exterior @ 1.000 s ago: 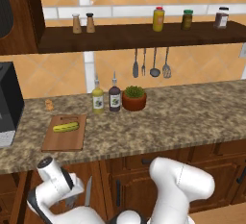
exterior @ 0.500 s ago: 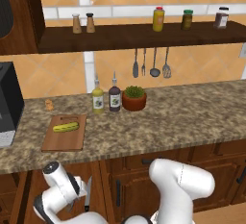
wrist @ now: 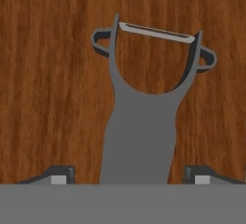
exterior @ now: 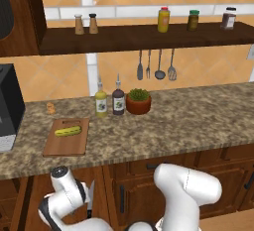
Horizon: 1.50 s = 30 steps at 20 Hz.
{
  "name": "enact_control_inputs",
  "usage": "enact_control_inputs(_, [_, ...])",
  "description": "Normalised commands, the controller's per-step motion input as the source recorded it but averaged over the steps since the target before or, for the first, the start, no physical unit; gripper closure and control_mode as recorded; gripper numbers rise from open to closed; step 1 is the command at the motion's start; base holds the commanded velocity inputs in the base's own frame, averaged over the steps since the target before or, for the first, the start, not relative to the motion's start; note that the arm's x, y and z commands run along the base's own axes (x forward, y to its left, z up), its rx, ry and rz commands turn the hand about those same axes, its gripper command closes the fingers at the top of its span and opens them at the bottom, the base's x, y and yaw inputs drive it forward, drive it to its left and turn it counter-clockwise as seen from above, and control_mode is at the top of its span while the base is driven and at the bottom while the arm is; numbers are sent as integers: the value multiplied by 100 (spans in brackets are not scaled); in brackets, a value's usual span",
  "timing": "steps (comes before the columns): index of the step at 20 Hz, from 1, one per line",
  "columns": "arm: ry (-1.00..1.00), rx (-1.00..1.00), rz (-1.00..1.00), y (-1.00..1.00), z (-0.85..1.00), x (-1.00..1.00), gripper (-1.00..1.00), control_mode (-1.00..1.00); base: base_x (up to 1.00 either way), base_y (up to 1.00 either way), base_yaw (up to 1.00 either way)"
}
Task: Place the appropriate cutting tool for cutting the cucumber skin on the cutting board.
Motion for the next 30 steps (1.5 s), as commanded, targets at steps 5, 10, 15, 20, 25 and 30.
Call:
enact_control_inputs(5, [1,1,-1,0,-60,-5,100,-100,0,0,0])
enact_control_inputs(10, [1,0,-3,0,-96,-43,100,-100,0,0,0])
enact_control_inputs(15, [0,-1,-5,-6,-86,-66,100,-100,0,0,0])
enact_control_inputs(20, [0,0,-10,-29,-15,-65,100,-100,0,0,0])
enact_control_inputs(25, [0,0,-10,-44,5,-23,100,-100,0,0,0])
enact_control_inputs(30, [0,0,-6,-13,91,-34,100,-100,0,0,0])
